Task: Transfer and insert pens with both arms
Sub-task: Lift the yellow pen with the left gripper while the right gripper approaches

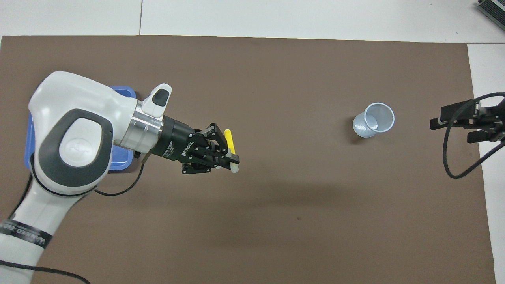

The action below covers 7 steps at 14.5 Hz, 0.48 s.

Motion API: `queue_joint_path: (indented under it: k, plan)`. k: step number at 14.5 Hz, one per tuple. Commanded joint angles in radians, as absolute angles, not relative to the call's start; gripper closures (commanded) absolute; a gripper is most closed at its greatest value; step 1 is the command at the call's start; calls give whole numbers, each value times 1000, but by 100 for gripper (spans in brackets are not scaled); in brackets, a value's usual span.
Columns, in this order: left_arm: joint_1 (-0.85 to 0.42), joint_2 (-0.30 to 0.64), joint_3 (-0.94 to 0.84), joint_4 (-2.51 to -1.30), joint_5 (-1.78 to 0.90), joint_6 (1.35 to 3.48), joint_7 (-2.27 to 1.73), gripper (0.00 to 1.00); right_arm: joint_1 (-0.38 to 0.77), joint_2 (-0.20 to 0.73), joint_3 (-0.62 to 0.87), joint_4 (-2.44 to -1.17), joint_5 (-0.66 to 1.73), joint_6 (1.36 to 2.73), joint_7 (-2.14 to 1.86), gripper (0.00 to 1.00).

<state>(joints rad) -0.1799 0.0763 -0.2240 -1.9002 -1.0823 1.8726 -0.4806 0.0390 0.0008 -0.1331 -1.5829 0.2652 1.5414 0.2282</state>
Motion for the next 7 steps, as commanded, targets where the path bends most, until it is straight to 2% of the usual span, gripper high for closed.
queue_joint_path:
  k: [1,3,5,7]
  plan:
    - [-293,-15,-212,-2042,-1215,2112,-494,100,44,35,-121,-1597,371,1566,327,0]
    - [-337,-24,-212,-2060,-1296,2173,-495,100,131,92,-120,-1589,388,1578,377,0]
    - [-398,-32,-212,-2068,-1359,2238,-495,100,153,132,-118,-1592,458,1589,397,0]
    - [-503,-31,-213,-2069,-1409,2389,-495,100,169,161,-118,-1592,511,1594,397,0]
